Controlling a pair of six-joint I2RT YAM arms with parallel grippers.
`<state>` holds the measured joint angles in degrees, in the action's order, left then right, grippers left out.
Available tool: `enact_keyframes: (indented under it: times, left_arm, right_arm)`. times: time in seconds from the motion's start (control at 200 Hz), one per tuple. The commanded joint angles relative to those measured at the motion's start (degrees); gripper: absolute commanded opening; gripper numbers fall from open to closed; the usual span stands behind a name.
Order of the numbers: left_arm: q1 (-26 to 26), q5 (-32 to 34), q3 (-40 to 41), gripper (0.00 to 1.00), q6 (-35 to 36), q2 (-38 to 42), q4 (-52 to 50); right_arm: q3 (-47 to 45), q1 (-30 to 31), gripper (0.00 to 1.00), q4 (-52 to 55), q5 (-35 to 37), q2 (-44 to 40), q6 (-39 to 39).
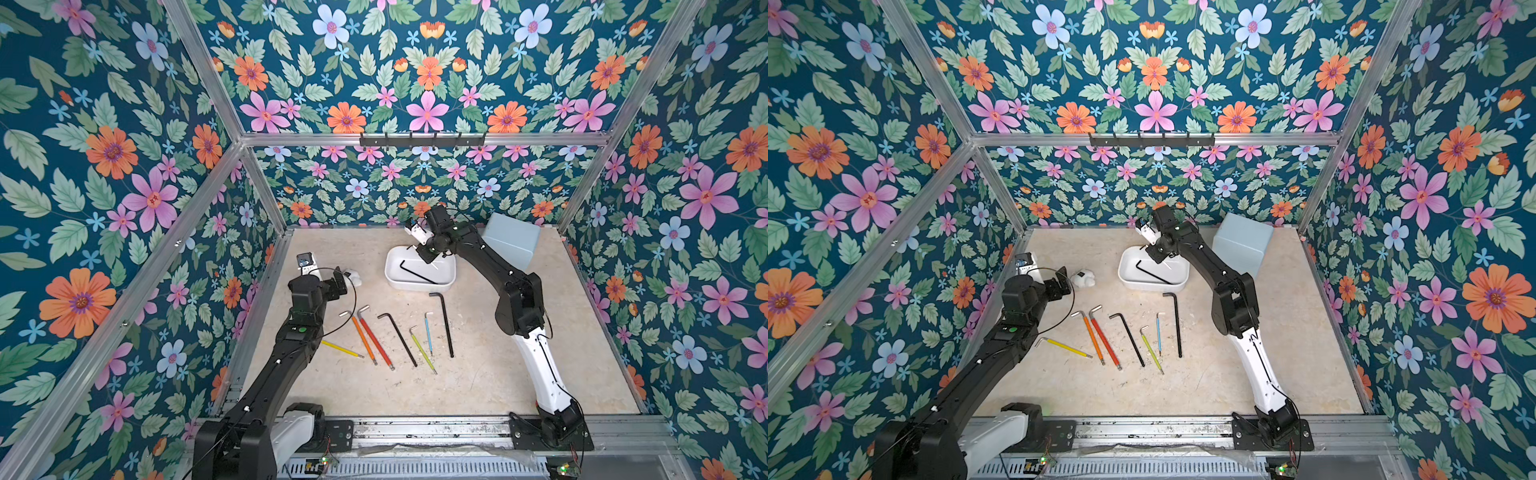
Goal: Put the hex key on the desktop into the storage box
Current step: Place the Allen key in the storage box.
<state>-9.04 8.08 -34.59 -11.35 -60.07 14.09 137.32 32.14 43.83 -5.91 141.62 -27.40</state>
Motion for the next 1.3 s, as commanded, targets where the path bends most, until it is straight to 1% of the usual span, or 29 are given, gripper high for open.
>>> enact_keyframes:
  times: [0.0, 0.08, 0.46, 0.535, 0.615, 0.685, 0.715, 0.77, 0.895, 0.97, 1.08, 1.155, 1.235, 1.295]
  left_arm:
    - [0.0, 0.8, 0.0, 0.99, 0.8, 0.0, 0.2]
    - [0.0, 0.7, -0.1, 1.0, 0.8, -0.1, 0.1]
    - [-0.4, 0.9, -0.2, 0.99, 0.8, 0.5, -0.3]
    - [-0.5, 1.2, -0.2, 1.0, 0.9, 0.5, -0.4]
    - [-0.9, 1.6, -0.6, 0.99, 0.9, 0.9, -1.0]
    - [-1.3, 2.0, -0.8, 0.99, 1.0, 1.2, -1.5]
    - [-1.4, 2.1, -0.9, 0.99, 1.0, 1.4, -1.6]
    - [-1.7, 2.3, -1.1, 0.99, 1.0, 1.7, -1.9]
    - [-2.1, 2.4, -1.5, 0.99, 0.8, 2.4, -3.0]
    - [-2.2, 2.4, -1.5, 0.99, 0.6, 3.0, -3.2]
    - [-2.2, 2.2, -1.6, 0.99, 0.3, 3.6, -3.4]
    - [-2.3, 2.3, -1.8, 1.0, 0.3, 3.6, -3.6]
    - [-2.3, 2.1, -1.9, 0.99, 0.2, 3.3, -3.8]
    - [-2.4, 2.2, -1.9, 0.99, 0.1, 3.2, -3.9]
  right_arm:
    - [-0.6, 0.5, 0.0, 1.3, 1.0, 0.9, -2.0]
    - [-1.8, 0.5, 0.0, 1.2, 1.2, 1.5, -1.8]
    - [-1.4, 0.7, 0.0, 1.0, 2.5, 4.9, 1.4]
    - [-1.4, 0.7, 0.12, 0.8, 3.2, 5.2, 1.9]
    - [-0.9, 0.8, 0.33, 0.5, 4.8, 5.0, 3.0]
    - [-0.7, 0.9, 0.45, 0.1, 5.3, 3.7, 3.9]
    - [-0.7, 0.8, 0.48, -0.4, 5.6, 2.8, 4.5]
    - [-0.8, 0.9, 0.5, -1.2, 5.7, 1.1, 5.4]
    - [-2.4, 0.9, 0.53, -2.7, 4.6, -4.5, 8.6]
    - [-7.5, 0.9, 0.54, -5.7, 4.5, -10.3, 11.8]
    - [-21.6, 1.0, 0.57, -14.0, 4.9, -22.3, 17.3]
    - [-31.1, 1.0, 0.61, -19.0, 6.1, -30.5, 23.1]
    - [-38.5, 1.0, 0.61, -18.3, 8.0, -37.2, 29.0]
    - [-43.0, 0.9, 0.61, -16.4, 9.2, -40.7, 31.8]
